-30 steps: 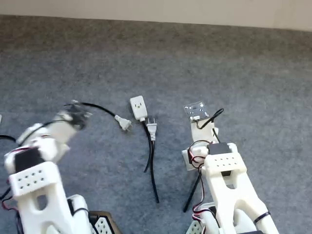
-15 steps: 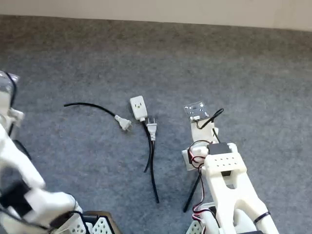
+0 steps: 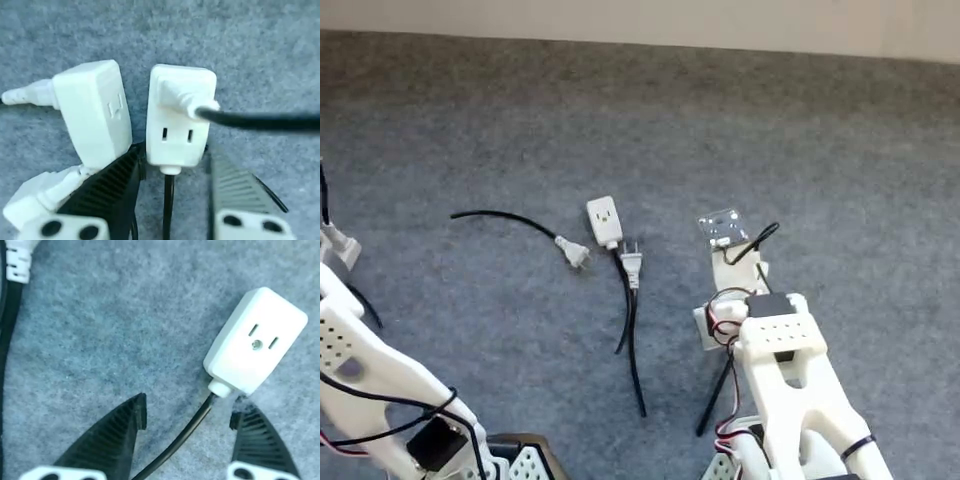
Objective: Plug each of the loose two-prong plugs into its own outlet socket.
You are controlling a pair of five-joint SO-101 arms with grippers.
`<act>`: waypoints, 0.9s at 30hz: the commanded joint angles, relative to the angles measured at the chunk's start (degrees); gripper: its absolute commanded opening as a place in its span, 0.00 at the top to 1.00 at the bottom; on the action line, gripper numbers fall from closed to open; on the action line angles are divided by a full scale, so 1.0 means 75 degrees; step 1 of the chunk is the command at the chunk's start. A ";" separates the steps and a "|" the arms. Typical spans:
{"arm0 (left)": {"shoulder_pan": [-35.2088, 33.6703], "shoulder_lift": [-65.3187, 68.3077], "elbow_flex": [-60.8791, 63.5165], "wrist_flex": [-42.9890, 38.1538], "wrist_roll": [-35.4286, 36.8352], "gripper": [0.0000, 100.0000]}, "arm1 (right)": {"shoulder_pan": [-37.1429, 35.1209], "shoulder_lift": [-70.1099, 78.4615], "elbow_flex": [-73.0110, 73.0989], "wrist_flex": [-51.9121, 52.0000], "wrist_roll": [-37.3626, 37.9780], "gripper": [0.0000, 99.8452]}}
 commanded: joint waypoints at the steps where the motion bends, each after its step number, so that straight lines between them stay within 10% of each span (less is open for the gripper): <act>1: 0.0053 -0.0029 -0.1166 0.0610 -0.0082 0.69 | 0.0041 -0.0100 -0.0018 -0.0123 -0.0047 0.74; 16: 0.0311 -0.1108 -0.4425 0.1735 0.1864 0.73 | 0.0147 -0.0170 -0.0018 -0.0123 -0.0094 0.74; 27: 0.3686 -0.3897 -0.2620 0.1735 0.3540 0.73 | 0.1741 -0.0182 -0.0463 -0.0111 -0.0469 0.74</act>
